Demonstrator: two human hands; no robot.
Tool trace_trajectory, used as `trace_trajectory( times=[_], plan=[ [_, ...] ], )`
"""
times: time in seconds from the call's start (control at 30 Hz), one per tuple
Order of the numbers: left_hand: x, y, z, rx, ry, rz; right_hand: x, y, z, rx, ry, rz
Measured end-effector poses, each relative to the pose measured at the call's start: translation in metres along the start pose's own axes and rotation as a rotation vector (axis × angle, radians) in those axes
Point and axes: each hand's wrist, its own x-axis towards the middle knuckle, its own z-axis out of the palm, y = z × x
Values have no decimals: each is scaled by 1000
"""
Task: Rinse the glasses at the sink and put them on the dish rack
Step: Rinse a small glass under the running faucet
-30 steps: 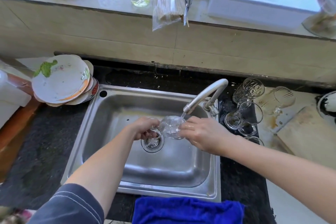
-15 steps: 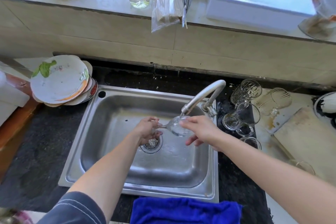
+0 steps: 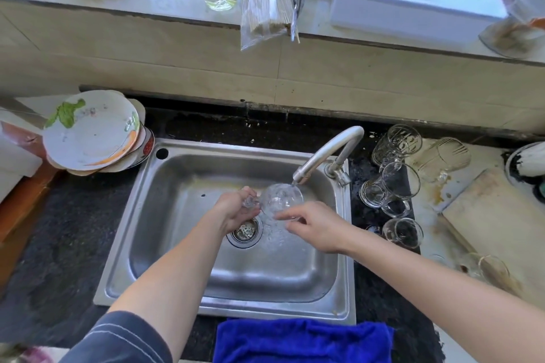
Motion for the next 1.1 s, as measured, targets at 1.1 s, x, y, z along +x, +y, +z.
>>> trace_trajectory(
  times=[1.1],
  plan=[
    [-121,56,50,978,474,859,26,10,-3,517,405,2]
  ],
)
